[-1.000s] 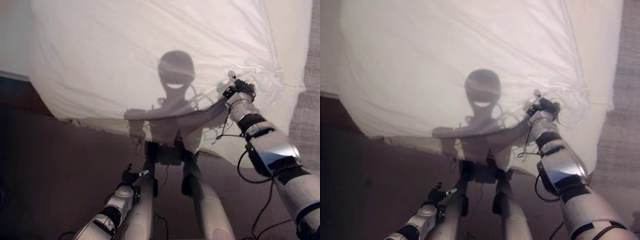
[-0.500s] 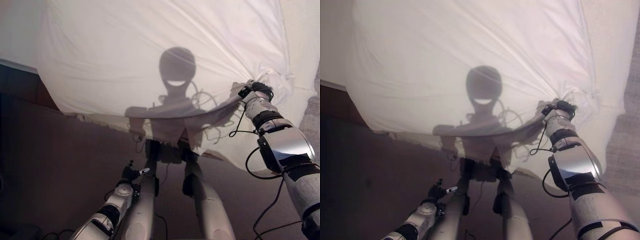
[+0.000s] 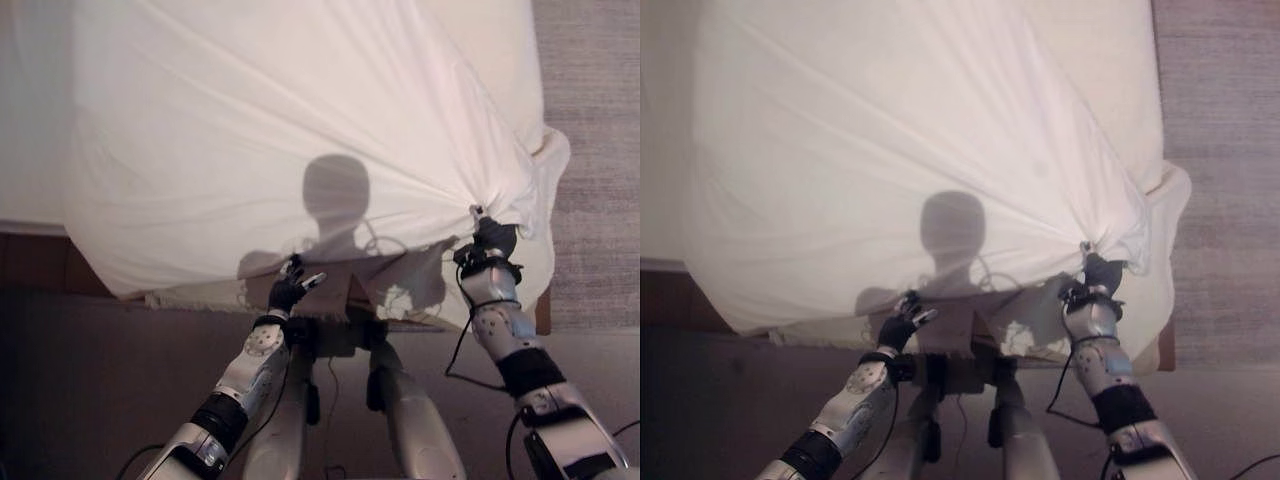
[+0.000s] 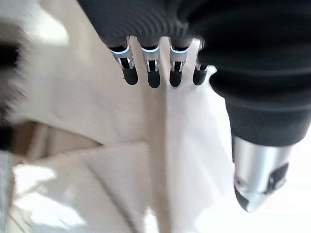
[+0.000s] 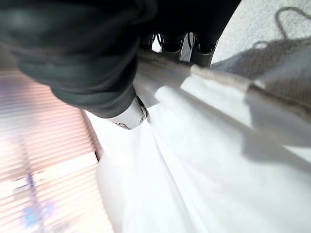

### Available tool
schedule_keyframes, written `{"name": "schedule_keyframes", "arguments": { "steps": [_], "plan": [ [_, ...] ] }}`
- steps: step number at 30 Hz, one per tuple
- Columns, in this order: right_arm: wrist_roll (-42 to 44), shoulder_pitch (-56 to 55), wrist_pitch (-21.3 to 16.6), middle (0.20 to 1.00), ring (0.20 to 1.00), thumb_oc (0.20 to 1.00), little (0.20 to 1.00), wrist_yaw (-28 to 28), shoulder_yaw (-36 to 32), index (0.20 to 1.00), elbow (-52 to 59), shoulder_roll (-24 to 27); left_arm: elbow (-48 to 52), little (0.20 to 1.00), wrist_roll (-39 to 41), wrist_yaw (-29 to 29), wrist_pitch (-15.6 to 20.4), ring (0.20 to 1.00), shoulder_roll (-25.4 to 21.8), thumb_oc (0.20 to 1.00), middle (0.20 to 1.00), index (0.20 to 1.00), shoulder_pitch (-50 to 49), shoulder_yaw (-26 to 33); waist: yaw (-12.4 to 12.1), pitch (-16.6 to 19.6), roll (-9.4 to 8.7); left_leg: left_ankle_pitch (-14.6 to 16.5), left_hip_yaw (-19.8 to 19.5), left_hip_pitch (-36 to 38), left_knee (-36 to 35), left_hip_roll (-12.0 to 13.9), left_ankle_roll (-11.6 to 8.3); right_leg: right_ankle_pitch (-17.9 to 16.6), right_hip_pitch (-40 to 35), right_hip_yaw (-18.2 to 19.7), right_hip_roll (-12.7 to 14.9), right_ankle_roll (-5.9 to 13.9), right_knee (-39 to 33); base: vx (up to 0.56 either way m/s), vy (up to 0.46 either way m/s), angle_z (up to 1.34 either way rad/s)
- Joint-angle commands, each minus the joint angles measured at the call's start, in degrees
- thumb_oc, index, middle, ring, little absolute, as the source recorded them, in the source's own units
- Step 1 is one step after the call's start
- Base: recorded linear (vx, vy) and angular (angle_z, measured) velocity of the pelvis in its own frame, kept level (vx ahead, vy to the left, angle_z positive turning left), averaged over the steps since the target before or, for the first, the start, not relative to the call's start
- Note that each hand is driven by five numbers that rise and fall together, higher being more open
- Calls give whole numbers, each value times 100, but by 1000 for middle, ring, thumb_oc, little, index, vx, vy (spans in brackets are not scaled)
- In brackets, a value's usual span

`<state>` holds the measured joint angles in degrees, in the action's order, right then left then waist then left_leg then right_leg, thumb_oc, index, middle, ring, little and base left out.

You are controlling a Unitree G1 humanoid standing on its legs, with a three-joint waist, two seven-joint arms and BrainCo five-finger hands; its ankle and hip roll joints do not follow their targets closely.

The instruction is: Make the bed

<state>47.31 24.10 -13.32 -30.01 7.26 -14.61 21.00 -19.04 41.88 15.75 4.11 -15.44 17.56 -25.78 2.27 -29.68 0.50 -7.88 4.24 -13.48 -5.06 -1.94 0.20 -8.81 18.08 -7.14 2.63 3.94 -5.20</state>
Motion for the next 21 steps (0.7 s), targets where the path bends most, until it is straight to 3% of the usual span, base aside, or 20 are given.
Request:
{"name": "schedule_keyframes", "arguments": {
  "steps": [1, 4, 5, 6, 8, 9, 10, 11, 12, 13, 21],
  "plan": [
    [-500, -169, -218, 200, 200, 200, 200, 352, -215, 200, 653, -30, 262, 1000, 397, -293, 189, 1000, -7, 1000, 1000, 1000, -171, -34, -11, 629, -204, 604, 183, 79, 242, -395, 70, 348, -80, 284, 250, 423, 851, -14, 2, -14],
    [-580, -394, -71, 200, 200, 200, 200, 439, -203, 200, 731, -19, 412, 1000, 550, -292, 195, 1000, 31, 1000, 1000, 1000, -192, -11, -1, 704, -226, 612, 210, 175, 237, -406, 79, 343, -174, 312, 258, 417, 815, -7, -6, -4],
    [-596, -467, -22, 376, 376, 376, 376, 444, -203, 376, 708, -26, 449, 1000, 640, -282, 180, 1000, 51, 1000, 1000, 1000, -216, -1, 1, 728, -228, 607, 211, 186, 234, -405, 77, 343, -188, 301, 258, 417, 809, -27, -34, 1],
    [-565, -530, 18, 1000, 1000, 1000, 1000, 450, -185, 1000, 700, -33, 484, 1000, 668, -280, 168, 1000, 64, 1000, 1000, 1000, -250, -4, -2, 751, -229, 595, 208, 194, 225, -405, 73, 342, -202, 285, 258, 417, 801, -20, -30, 1],
    [-570, -686, 88, 1000, 1000, 1000, 1000, 492, -189, 1000, 828, -78, 508, 1000, 726, -262, 138, 1000, 94, 1000, 1000, 1000, -316, 17, 2, 795, -235, 584, 194, 203, 207, -408, 73, 341, -211, 262, 257, 417, 796, 0, 0, 0],
    [-592, -777, 134, 893, 893, 893, 893, 562, -185, 893, 854, -100, 512, 1000, 763, -269, 129, 1000, 123, 1000, 1000, 1000, -371, 39, -2, 822, -238, 577, 185, 201, 201, -406, 77, 343, -213, 248, 257, 415, 800, 0, 0, 0],
    [-600, -853, 166, 536, 536, 536, 536, 596, -193, 536, 858, -117, 514, 1000, 830, -255, 130, 1000, 156, 1000, 1000, 1000, -425, 64, -7, 851, -236, 573, 170, 195, 199, -406, 83, 350, -209, 235, 259, 413, 808, 0, 0, 0],
    [-622, -867, 177, 410, 410, 410, 410, 601, -197, 410, 860, -134, 520, 1000, 884, -255, 128, 1000, 177, 1000, 1000, 1000, -470, 76, -14, 863, -239, 574, 161, 193, 201, -409, 87, 353, -206, 232, 262, 413, 816, 0, 0, 0],
    [-622, -867, 177, 410, 410, 410, 410, 601, -197, 410, 860, -134, 520, 1000, 884, -255, 128, 1000, 177, 1000, 1000, 1000, -470, 76, -14, 863, -239, 574, 161, 193, 201, -409, 87, 353, -206, 232, 262, 413, 816, 0, 0, 0],
    [-620, -876, 165, 200, 200, 200, 200, 602, -161, 200, 864, -206, 496, 1000, 1027, -249, 136, 1000, 232, 1000, 1000, 1000, -553, 78, -22, 882, -239, 581, 153, 187, 213, -409, 99, 364, -198, 237, 269, 408, 846, 0, 0, 0],
    [-535, -718, 47, 200, 200, 200, 200, 654, -28, 200, 1043, -360, 475, 1000, 1396, -284, 66, 1000, 296, 1000, 1000, 1000, -772, -57, -66, 919, -231, 583, 121, 194, 232, -408, 111, 399, -197, 208, 271, 392, 915, 0, 0, 0]
  ]
}}
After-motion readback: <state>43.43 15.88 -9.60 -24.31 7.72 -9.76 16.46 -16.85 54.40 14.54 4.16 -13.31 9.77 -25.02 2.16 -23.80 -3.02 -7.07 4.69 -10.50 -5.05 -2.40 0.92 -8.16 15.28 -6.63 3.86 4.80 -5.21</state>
